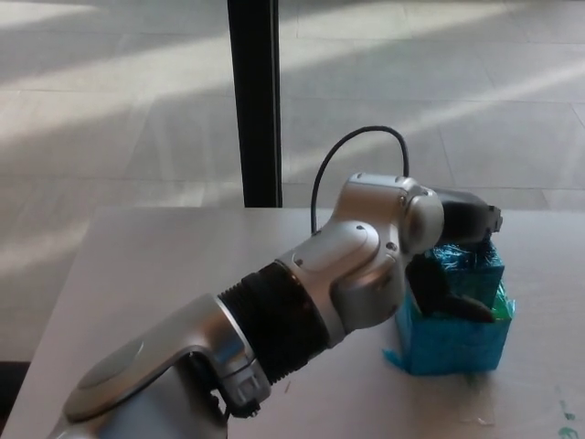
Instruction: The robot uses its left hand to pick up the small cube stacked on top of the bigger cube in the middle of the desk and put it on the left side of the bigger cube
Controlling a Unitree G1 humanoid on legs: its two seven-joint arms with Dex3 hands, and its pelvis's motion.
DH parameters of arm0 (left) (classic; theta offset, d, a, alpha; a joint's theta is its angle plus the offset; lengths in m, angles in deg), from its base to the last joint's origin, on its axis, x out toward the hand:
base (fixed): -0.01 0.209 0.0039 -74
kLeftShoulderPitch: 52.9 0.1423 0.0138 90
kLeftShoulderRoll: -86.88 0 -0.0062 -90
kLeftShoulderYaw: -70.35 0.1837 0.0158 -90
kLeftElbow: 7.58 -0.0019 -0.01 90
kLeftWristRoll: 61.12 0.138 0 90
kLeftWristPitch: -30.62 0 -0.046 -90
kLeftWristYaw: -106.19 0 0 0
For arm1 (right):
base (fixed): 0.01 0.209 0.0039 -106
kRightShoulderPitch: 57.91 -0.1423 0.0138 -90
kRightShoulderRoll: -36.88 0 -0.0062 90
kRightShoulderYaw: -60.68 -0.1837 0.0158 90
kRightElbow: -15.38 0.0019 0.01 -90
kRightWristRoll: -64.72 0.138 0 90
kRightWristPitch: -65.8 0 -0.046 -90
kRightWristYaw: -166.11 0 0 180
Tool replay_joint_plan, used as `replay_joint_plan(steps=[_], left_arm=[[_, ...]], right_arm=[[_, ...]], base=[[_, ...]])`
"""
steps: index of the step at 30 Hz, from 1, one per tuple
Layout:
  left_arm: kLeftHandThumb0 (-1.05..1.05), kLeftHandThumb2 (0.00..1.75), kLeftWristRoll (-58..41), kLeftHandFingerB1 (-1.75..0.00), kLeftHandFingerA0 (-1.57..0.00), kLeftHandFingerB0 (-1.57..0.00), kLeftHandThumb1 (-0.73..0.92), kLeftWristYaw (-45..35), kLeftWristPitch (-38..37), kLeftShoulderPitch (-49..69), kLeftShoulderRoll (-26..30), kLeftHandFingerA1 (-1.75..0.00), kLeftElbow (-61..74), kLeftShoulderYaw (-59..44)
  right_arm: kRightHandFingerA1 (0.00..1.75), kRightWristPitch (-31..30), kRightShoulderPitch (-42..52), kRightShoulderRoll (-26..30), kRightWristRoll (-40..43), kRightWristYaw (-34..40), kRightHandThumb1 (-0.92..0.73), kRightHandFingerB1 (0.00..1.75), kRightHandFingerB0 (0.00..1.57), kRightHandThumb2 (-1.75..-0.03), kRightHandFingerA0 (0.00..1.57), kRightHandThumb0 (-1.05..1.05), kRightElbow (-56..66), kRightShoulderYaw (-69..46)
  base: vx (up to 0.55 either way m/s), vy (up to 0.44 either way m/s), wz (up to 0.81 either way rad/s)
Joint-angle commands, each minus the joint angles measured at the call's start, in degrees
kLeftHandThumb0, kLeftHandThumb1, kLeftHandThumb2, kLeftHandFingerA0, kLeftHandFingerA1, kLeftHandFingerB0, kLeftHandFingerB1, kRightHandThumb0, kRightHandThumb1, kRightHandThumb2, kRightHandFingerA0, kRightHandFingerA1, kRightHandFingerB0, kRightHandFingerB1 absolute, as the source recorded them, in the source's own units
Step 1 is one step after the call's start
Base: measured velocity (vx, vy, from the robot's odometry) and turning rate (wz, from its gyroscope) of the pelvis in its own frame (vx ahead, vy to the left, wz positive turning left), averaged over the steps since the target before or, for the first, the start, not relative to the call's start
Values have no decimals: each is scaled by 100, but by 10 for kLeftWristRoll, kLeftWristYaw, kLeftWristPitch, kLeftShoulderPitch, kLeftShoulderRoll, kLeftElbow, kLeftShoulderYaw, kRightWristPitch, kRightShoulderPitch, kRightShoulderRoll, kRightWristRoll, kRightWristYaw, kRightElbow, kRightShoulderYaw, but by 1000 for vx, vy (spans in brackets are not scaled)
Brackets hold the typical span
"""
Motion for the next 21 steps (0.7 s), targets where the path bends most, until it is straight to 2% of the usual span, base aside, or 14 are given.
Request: replay_joint_plan(steps=[1, 2, 3, 4, 5, 8, 10, 11, 12, 13, 18, 19, 20, 21], left_arm=[[-93, 101, 38, -2, -3, -1, 46, -11, -2, 13, -2, -41, -24, 31], [-91, 100, 43, -3, -3, -5, 46, -1, -4, 17, -4, -45, -28, 33], [-101, 59, 53, -24, -7, 0, 63, 19, -14, 24, -6, -60, -39, 40], [-80, 94, 55, -22, -12, -7, 43, 42, -13, 36, -9, -62, -39, 35], [-92, 67, 59, -32, -18, -4, 48, 67, -15, 51, -11, -65, -37, 32], [-85, 78, 66, -42, -21, -11, 39, 108, -23, 77, -16, -64, -37, 18], [-56, 75, 61, -51, -77, -21, 39, 171, -46, 113, -27, -107, -46, 0], [-52, 79, 57, -54, -84, -21, 43, 218, -58, 138, -35, -117, -49, -16], [-52, 79, 55, -54, -84, -21, 43, 242, -66, 150, -39, -117, -48, -26], [-38, 60, 50, -53, -78, -31, 56, 321, -100, 179, -50, -147, -61, -45], [-20, 61, 47, -53, -77, -42, 66, 437, -162, 208, -71, -164, -102, -71], [-18, 62, 47, -57, -75, -43, 69, 440, -161, 206, -77, -163, -110, -74], [-16, 62, 48, -55, -74, -43, 70, 442, -162, 205, -80, -162, -115, -74], [-16, 62, 48, -55, -74, -43, 70, 444, -163, 205, -83, -162, -120, -75]], right_arm=[[88, -3, 0, 12, -1, 7, -40, 84, 41, -109, 36, -73, 3, -1], [90, -4, 1, 10, 0, 9, -39, 85, 42, -109, 40, -71, 6, -2], [131, 1, 1, 9, -4, 14, -44, 112, 25, -95, 20, -72, 5, 1], [132, -1, 2, 9, -3, 13, -43, 114, 25, -97, 18, -72, 8, 0], [133, 5, 4, 7, 1, 11, -44, 114, 24, -99, 24, -72, 8, -2], [135, -1, 3, 4, 9, 10, -42, 117, 24, -97, 17, -73, 9, -9], [133, 3, 4, 6, -1, 15, -41, 114, 25, -102, 22, -69, 9, -2], [134, 0, 5, 5, -2, 16, -40, 114, 27, -104, 23, -68, 15, -1], [134, 0, 4, 5, -2, 18, -40, 114, 27, -104, 23, -68, 15, -1], [134, 7, 10, 1, 5, 14, -39, 112, 30, -108, 29, -65, 23, -7], [127, 7, 5, -8, 16, 15, -35, 107, 31, -108, 38, -66, 18, -14], [95, 6, 5, -9, 14, 17, -41, 89, 48, -113, 50, -71, 20, -13], [133, 4, 5, -10, 15, 17, -39, 113, 31, -108, 32, -65, 21, -14], [133, 1, 5, -11, 18, 18, -39, 113, 31, -108, 32, -65, 22, -17]], base=[[0, 0, 0], [0, 0, 0], [0, 0, 0], [0, 0, 0], [0, 0, 0], [0, 0, 0], [0, 0, 0], [0, 0, 0], [0, 0, 0], [0, 0, 0], [0, 0, 0], [0, 0, 0], [0, 0, 0], [0, 0, 0]])
